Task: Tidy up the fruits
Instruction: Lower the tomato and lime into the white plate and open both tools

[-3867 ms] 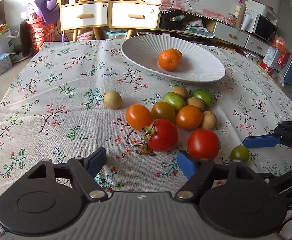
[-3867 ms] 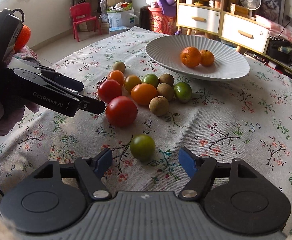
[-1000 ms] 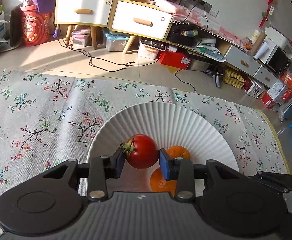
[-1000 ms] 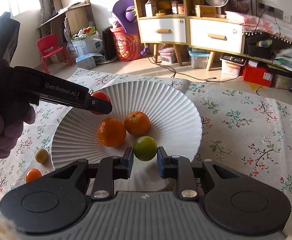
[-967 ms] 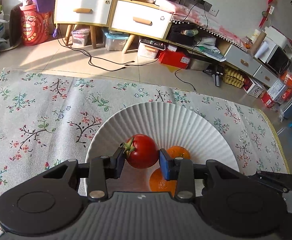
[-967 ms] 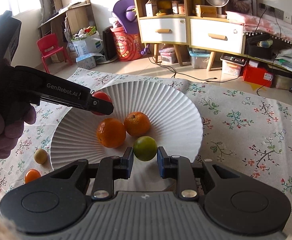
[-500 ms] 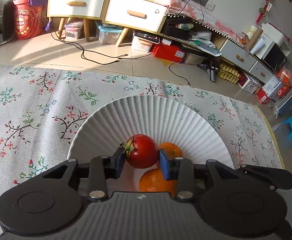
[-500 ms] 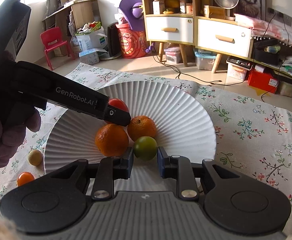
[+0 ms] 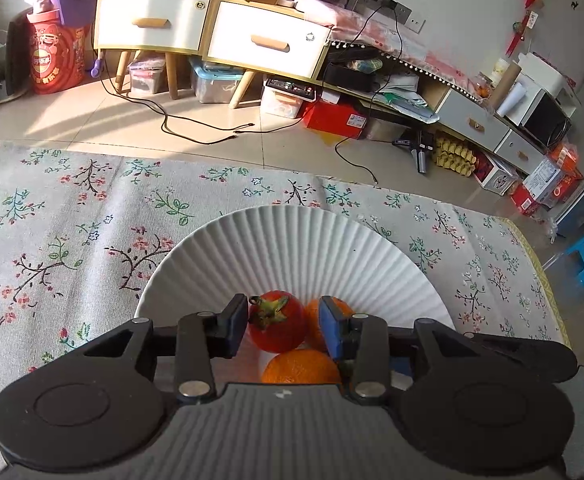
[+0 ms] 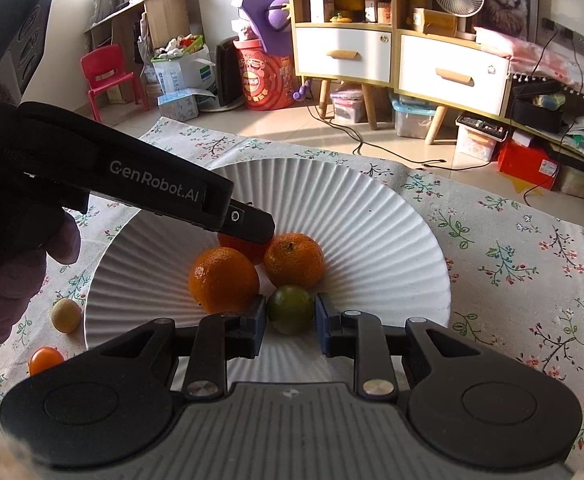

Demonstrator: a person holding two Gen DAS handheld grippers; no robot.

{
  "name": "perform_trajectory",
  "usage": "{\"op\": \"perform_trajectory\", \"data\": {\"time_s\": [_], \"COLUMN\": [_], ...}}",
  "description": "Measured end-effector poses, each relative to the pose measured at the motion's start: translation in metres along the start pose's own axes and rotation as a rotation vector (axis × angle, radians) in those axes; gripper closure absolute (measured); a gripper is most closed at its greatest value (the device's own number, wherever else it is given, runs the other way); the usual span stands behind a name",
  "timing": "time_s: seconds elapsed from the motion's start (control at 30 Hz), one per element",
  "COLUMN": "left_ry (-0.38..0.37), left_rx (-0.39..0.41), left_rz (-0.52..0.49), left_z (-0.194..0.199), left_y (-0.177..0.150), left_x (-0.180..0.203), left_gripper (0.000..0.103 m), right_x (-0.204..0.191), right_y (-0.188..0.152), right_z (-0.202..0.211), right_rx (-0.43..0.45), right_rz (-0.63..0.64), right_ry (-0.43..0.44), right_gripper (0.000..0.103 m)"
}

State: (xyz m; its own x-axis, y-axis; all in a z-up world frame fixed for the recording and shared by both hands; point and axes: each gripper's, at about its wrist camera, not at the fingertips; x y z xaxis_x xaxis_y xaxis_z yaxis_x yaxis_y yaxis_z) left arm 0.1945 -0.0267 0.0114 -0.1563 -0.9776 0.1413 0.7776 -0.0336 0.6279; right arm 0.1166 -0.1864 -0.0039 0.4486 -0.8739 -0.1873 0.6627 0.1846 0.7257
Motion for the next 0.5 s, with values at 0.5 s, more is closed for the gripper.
{"op": "perform_trajectory", "data": {"time_s": [0.5], "left_ry": [0.031], "left_rx": [0.056], "left_rz": [-0.055], "left_z": [0.04], "left_y": [-0.022], "left_x": [-0.005], "left_gripper": [0.041], "right_x": [-0.005], "right_y": [-0.009], "right_z": [0.043], "right_rx": [0.055], "right_rz": [-0.029], "right_ry": [-0.001], "right_gripper": [0.057]}}
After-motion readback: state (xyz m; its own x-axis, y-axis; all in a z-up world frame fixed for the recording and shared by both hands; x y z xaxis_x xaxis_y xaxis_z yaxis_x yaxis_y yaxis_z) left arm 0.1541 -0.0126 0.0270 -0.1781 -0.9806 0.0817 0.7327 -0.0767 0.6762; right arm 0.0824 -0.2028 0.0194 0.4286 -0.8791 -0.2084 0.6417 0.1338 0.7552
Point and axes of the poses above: each gripper's, at about its wrist camera, not at the fingertips, and z roughly against the way its jaws point, x to its right, y to its top, and after that the axes turned 10 degrees about y, right-handed
